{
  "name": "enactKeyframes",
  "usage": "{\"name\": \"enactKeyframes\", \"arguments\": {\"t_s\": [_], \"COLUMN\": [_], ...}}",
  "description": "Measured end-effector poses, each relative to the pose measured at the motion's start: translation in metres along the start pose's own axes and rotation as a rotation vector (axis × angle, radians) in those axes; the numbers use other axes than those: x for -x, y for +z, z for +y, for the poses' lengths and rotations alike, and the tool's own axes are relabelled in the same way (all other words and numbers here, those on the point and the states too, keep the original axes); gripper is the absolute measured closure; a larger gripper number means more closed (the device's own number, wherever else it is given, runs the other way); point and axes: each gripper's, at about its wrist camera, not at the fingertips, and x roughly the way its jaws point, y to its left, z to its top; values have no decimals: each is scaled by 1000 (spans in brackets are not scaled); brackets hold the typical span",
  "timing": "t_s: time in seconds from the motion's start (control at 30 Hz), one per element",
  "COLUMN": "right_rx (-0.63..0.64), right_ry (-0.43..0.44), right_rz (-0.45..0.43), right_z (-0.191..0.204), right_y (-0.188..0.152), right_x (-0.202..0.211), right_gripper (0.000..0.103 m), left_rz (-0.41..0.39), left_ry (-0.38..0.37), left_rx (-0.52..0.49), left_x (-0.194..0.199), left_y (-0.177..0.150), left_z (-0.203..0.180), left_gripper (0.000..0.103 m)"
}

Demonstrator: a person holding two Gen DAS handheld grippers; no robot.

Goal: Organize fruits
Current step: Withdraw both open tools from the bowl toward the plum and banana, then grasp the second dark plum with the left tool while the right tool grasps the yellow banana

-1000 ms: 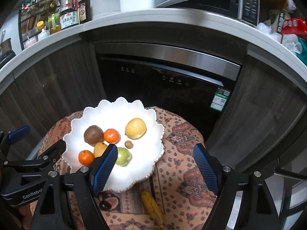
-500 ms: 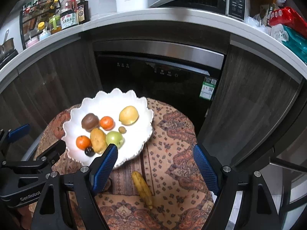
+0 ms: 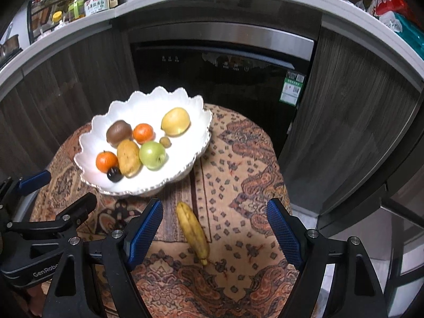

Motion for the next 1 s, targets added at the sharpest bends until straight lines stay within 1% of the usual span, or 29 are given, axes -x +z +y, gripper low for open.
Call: {"name": "enactKeyframes", "arguments": {"t_s": [0.17, 0.3, 0.4, 0.53, 0.77, 0.97, 1.0], "right_rx": [0, -8, -15, -19, -20, -21, -21], "right_ry": [11, 17, 20, 25, 32, 34, 33], "right_rz": [33, 60, 76, 93, 121, 135, 138], "right_z": [0, -1, -2, -3, -1, -1, -1], "right_y": [-16, -27, -34, -39, -46, -50, -50], "right_x": [-14, -26, -34, -43, -58, -66, -68], "right_gripper": [22, 22, 22, 22, 22, 22, 22], "left_rz": [36, 45, 57, 77, 106, 112, 116], "left_ry": [-16, -25, -35, -43, -43, -43, -49], "left_rx": [-8, -16, -21, -30, -30, -31, -30], "left_x": [-18, -31, -42, -55, -72, -81, -83], "left_y": [-15, -23, -29, -37, -46, -49, -50], "left_z": [-6, -10, -14, -19, -21, -21, -21], "left_gripper": [19, 23, 28, 34, 41, 54, 58]}}
